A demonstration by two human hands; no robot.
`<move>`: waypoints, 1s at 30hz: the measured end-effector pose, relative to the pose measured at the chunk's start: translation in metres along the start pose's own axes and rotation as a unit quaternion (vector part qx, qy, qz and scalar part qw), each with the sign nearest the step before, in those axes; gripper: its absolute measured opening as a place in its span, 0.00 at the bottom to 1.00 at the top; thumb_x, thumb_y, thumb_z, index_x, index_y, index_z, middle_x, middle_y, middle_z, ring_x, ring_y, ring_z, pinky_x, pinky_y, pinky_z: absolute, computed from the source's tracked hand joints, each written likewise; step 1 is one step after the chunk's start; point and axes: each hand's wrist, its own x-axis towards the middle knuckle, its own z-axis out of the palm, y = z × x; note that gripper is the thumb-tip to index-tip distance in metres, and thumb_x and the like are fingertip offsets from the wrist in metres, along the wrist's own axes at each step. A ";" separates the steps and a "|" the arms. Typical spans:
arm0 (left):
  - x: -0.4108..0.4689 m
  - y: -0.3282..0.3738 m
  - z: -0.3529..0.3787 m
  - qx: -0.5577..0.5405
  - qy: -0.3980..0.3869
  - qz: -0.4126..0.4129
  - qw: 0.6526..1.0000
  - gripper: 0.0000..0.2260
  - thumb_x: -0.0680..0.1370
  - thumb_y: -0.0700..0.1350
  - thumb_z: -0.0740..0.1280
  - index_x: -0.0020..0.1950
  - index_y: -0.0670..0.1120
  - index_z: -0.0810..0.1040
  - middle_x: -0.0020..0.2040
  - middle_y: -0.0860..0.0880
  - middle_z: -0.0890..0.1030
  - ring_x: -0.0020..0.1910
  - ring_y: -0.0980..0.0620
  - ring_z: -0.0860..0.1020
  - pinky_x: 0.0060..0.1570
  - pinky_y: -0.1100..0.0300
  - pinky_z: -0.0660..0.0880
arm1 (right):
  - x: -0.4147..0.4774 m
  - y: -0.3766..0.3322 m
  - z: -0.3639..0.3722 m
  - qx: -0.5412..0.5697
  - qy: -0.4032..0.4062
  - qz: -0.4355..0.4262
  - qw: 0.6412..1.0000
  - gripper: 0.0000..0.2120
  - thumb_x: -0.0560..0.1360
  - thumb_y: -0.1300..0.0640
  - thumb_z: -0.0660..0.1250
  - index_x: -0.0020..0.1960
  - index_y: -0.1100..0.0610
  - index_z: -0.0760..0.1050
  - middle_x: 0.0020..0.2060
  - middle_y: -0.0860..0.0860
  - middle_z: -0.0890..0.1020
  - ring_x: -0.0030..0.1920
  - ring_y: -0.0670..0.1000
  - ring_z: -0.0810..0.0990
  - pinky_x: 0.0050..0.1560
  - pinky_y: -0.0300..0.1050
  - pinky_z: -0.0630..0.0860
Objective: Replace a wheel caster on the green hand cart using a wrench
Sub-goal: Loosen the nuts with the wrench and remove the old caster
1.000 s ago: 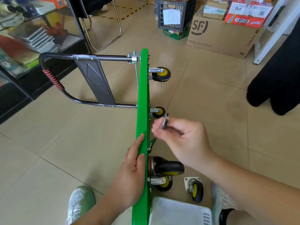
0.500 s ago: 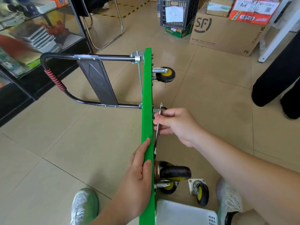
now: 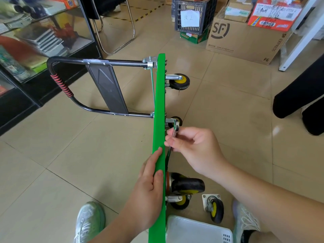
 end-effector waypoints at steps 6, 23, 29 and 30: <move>0.002 -0.011 0.000 -0.017 -0.004 -0.006 1.000 0.24 0.87 0.44 0.55 0.72 0.75 0.60 0.75 0.57 0.71 0.68 0.73 0.68 0.70 0.73 0.61 | -0.058 0.018 0.000 -0.115 -0.086 -0.223 0.964 0.08 0.73 0.66 0.75 0.50 0.57 0.85 0.49 0.48 0.87 0.54 0.48 0.86 0.54 0.49 0.83; 0.001 -0.004 0.001 0.011 0.002 -0.009 1.000 0.22 0.87 0.45 0.53 0.71 0.73 0.58 0.73 0.69 0.63 0.64 0.84 0.60 0.58 0.87 0.54 | 0.004 -0.001 -0.007 0.048 0.070 -0.032 0.996 0.09 0.75 0.67 0.72 0.50 0.54 0.83 0.44 0.53 0.88 0.46 0.53 0.88 0.47 0.47 0.84; 0.001 -0.002 0.000 0.010 0.005 -0.002 1.000 0.23 0.87 0.43 0.54 0.72 0.71 0.60 0.72 0.72 0.62 0.66 0.83 0.61 0.60 0.86 0.54 | 0.041 0.000 -0.007 0.088 0.068 0.103 0.989 0.06 0.77 0.67 0.70 0.50 0.58 0.82 0.41 0.55 0.86 0.42 0.54 0.87 0.46 0.48 0.85; 0.001 -0.002 0.000 0.011 0.006 -0.003 1.000 0.23 0.87 0.43 0.54 0.72 0.71 0.60 0.71 0.72 0.63 0.66 0.83 0.61 0.59 0.86 0.55 | 0.045 0.000 -0.008 0.089 0.061 0.114 0.988 0.05 0.77 0.66 0.70 0.50 0.59 0.82 0.41 0.55 0.86 0.41 0.54 0.87 0.46 0.49 0.84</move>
